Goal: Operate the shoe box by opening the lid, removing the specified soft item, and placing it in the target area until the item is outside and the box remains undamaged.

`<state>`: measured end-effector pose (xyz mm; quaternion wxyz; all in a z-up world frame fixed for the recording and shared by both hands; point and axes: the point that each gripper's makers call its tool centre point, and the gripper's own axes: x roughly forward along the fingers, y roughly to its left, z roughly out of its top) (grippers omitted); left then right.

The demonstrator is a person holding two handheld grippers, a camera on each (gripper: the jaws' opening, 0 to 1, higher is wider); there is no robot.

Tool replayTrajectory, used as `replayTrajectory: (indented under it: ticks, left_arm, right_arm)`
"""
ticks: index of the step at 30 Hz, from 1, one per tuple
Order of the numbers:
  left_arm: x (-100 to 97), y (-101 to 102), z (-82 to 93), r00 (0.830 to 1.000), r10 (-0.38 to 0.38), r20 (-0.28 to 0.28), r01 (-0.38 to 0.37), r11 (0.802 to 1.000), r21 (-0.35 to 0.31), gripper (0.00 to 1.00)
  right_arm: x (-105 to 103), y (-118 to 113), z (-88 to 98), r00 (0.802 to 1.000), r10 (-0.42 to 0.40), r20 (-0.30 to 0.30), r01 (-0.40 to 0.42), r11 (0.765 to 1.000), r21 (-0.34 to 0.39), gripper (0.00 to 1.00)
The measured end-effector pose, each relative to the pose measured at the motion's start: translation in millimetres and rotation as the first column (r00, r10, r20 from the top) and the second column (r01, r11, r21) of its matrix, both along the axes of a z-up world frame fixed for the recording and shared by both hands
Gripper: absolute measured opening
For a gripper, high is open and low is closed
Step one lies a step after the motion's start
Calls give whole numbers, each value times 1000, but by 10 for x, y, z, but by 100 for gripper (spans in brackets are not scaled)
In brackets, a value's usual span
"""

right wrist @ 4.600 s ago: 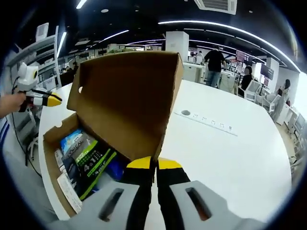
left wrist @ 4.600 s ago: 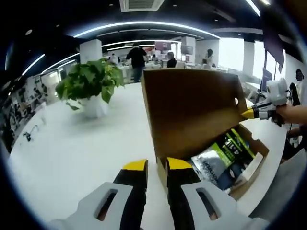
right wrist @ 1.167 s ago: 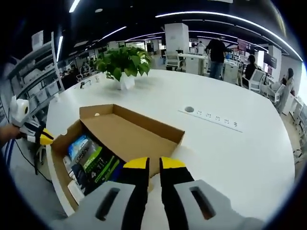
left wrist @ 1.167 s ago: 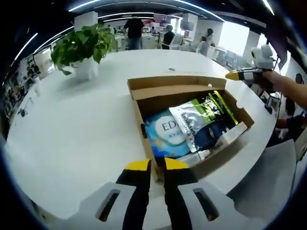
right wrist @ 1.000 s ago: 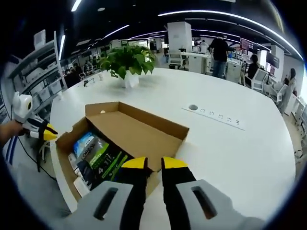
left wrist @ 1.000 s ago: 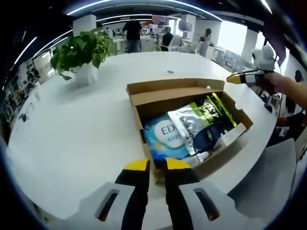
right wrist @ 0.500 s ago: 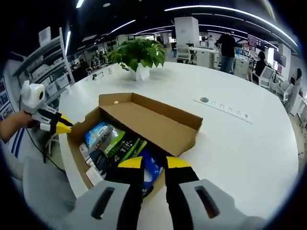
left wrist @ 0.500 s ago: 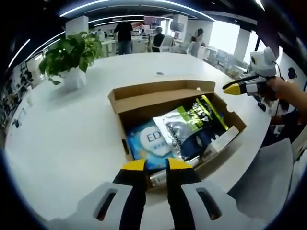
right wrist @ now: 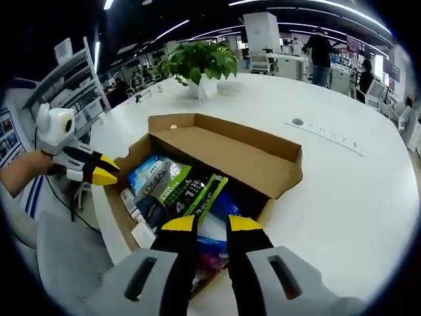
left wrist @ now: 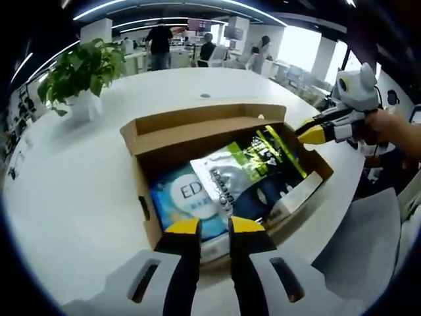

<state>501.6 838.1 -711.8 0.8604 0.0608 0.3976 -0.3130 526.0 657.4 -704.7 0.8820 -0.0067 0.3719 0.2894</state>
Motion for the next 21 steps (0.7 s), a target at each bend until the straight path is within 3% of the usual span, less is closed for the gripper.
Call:
replayTrajectory:
  ticks: [14, 21]
  left_arm:
    - [47, -25, -114, 999, -24, -28, 24, 1000, 2, 14]
    - [73, -50, -146, 999, -30, -39, 30, 1000, -3, 14]
  right_arm:
    - [65, 203, -252, 996, 37, -77, -38, 999, -15, 20]
    - [93, 262, -338, 993, 33, -115, -33, 999, -3, 14]
